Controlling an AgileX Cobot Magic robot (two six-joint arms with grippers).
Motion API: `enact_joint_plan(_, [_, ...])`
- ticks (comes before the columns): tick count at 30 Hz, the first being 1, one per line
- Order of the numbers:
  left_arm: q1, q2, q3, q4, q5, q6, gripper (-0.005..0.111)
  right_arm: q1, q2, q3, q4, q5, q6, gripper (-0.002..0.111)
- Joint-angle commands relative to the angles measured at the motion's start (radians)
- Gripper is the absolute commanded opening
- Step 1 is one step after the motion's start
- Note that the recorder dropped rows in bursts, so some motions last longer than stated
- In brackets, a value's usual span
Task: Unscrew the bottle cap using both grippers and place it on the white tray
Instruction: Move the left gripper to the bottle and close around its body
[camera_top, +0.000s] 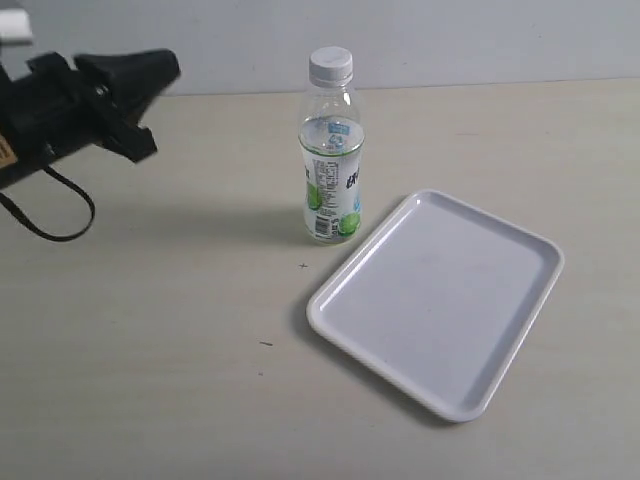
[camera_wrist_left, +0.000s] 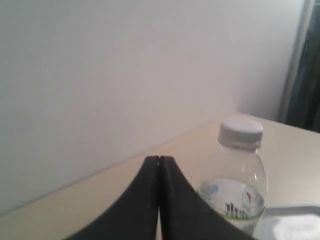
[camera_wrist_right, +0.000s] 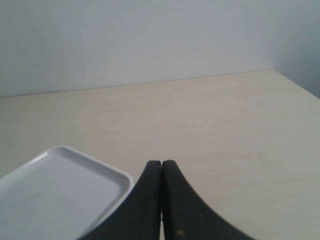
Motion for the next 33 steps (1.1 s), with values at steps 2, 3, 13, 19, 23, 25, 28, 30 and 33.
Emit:
enact_joint_plan(2, [0.000,0.253,-0.114,0.162,-0.069,0.068,0.037,-0.007,-0.005,0.005,-0.001,-0.008,0.002,0.000])
enact_joint_plan(3, [0.000,0.280,-0.126,0.198,-0.069,0.089,0.051,-0.007,-0.005,0.005,-0.001,-0.008,0.002,0.000])
enact_joint_plan(13, [-0.096,0.479,-0.234,0.108,-0.069,0.134,0.105,-0.007,-0.005,0.005,-0.001,-0.008,0.002,0.000])
enact_joint_plan(19, [-0.195,0.546,-0.340,0.025,-0.060,0.132,0.105,-0.007,-0.005,0.005,-0.001,-0.008,0.002,0.000])
enact_joint_plan(23, [-0.234,0.600,-0.388,-0.035,-0.033,0.111,0.105,-0.007,-0.005,0.005,-0.001,-0.008,0.002,0.000])
enact_joint_plan(25, [-0.246,0.613,-0.400,-0.032,-0.027,0.111,0.105,-0.007,-0.005,0.005,-0.001,-0.008,0.002,0.000])
enact_joint_plan(28, [-0.258,0.638,-0.437,-0.037,-0.020,0.111,0.105,-0.007,-0.005,0.005,-0.001,-0.008,0.002,0.000])
enact_joint_plan(30, [-0.269,0.653,-0.465,-0.033,0.003,0.100,0.105,-0.007,-0.005,0.005,-0.001,-0.008,0.002,0.000])
enact_joint_plan(33, [-0.288,0.657,-0.499,-0.035,0.037,0.071,0.105,-0.007,-0.005,0.005,-0.001,-0.008,0.002,0.000])
